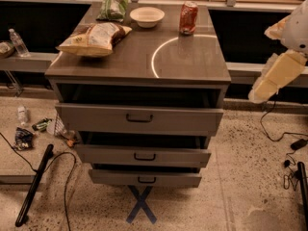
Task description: Move coke can near brown chip bag
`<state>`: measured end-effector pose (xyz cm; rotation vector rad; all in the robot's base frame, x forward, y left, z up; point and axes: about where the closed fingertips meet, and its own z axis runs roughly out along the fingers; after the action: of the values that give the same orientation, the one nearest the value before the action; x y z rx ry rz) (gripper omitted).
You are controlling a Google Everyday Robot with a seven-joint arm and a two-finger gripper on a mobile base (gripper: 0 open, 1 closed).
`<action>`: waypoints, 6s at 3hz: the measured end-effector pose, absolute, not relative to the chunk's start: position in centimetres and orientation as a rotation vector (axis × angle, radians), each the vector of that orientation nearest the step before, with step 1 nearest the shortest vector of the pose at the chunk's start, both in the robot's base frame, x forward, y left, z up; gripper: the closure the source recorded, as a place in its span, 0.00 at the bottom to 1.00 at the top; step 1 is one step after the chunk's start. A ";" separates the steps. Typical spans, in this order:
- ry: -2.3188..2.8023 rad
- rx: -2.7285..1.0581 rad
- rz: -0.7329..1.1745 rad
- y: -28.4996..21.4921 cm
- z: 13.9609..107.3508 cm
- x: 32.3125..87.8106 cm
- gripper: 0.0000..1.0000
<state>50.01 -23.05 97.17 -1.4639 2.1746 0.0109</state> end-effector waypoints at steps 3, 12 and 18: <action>1.993 -1.004 0.129 -24.2 96.0 60.7 0.00; 1.792 -0.532 0.298 -16.0 92.6 88.4 0.00; 1.676 -0.599 0.602 -8.0 91.7 93.2 1.00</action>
Offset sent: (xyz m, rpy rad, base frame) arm 0.1555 -0.0259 -0.0131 0.5020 -0.3603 -0.2984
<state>93.23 -7.99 91.74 -0.5989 1.6762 0.6023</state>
